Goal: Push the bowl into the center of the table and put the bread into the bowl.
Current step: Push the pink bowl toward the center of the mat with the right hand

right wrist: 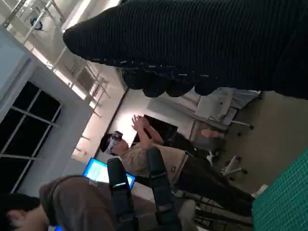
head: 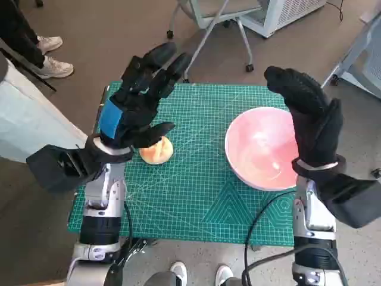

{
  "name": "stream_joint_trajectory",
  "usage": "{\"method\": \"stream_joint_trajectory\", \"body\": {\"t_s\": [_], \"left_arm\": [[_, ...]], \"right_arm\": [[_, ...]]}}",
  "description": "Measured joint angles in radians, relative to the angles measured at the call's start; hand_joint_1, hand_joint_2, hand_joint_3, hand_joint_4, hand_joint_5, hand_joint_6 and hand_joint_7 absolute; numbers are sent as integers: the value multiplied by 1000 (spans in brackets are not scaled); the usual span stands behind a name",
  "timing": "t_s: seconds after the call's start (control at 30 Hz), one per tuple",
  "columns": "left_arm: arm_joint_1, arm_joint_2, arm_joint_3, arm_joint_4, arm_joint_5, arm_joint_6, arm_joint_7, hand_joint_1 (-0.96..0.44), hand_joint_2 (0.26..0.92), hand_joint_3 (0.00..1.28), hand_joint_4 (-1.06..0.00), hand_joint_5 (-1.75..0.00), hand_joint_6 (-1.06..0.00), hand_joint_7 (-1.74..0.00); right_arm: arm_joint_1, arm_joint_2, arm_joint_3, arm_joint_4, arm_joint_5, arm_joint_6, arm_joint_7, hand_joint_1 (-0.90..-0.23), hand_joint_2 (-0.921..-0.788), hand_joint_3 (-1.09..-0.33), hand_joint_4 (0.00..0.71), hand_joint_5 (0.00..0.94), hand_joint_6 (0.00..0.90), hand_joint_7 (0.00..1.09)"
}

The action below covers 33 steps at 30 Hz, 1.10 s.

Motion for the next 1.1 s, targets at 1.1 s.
{"method": "stream_joint_trajectory", "body": {"t_s": [1.1], "left_arm": [[0,3,-1,0,-2,11,-15,-514,918,238,-131,-196,1,-579]], "right_arm": [[3,-16,-32,22,27,-16,18,-687,-921,-772,180,4,59,519]]}}
